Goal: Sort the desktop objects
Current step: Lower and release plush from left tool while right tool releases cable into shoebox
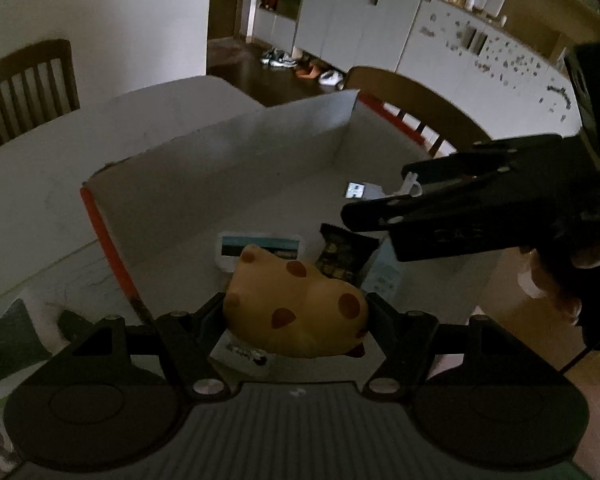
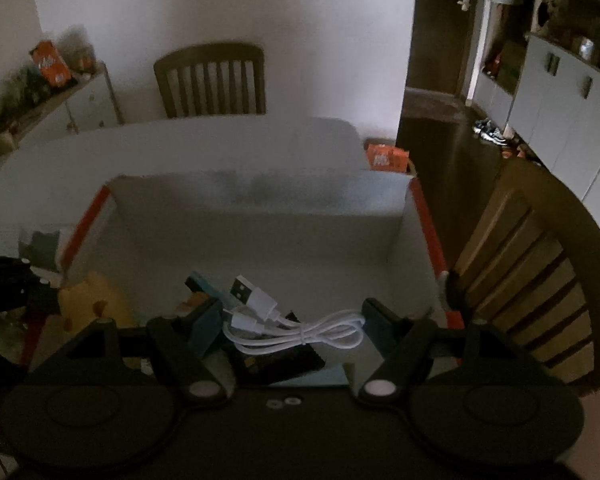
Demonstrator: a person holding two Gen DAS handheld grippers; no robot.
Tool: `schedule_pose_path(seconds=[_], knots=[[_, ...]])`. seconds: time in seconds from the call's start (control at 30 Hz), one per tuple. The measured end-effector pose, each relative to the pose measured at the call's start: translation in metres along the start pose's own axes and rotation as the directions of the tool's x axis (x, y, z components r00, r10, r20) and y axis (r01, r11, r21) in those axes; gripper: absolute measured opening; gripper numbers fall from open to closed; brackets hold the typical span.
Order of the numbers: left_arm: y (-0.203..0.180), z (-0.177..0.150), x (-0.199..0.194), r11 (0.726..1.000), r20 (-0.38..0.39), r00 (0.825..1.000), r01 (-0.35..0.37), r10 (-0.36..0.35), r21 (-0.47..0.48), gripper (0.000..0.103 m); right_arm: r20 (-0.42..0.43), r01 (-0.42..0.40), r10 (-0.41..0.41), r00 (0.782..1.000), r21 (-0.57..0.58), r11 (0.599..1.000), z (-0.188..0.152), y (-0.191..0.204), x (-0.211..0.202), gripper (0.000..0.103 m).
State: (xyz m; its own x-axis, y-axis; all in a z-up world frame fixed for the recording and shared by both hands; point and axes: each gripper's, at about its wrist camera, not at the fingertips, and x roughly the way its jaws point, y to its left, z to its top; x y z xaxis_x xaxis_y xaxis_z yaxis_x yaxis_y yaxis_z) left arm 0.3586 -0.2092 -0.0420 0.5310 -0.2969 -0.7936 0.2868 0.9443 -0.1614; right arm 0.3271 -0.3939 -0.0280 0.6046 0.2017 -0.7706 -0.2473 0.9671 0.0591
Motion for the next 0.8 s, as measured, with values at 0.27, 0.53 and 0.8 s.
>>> schedule_pose_path(seconds=[0.27,0.53,0.8], knots=[[0.001,0.013,0.02,0.999,-0.044,0.999,-0.031,0.032,0.022,0.073,-0.072,-0.019,0.019,0.997,-0.001,1.0,0.018,0.005,0.032,0.076],[-0.016,0.012,0.034,0.99,-0.1,0.992,-0.06,0.073,0.128,0.073,-0.214,-0.02,0.023,0.977,0.02,1.0,0.023,0.005,0.063,0.076],[-0.018,0.009,0.038,0.988,-0.139,0.988,-0.05,0.07,0.145,0.074,-0.269,-0.024,0.029,0.963,0.025,0.999,0.019,0.004,0.07,0.076]])
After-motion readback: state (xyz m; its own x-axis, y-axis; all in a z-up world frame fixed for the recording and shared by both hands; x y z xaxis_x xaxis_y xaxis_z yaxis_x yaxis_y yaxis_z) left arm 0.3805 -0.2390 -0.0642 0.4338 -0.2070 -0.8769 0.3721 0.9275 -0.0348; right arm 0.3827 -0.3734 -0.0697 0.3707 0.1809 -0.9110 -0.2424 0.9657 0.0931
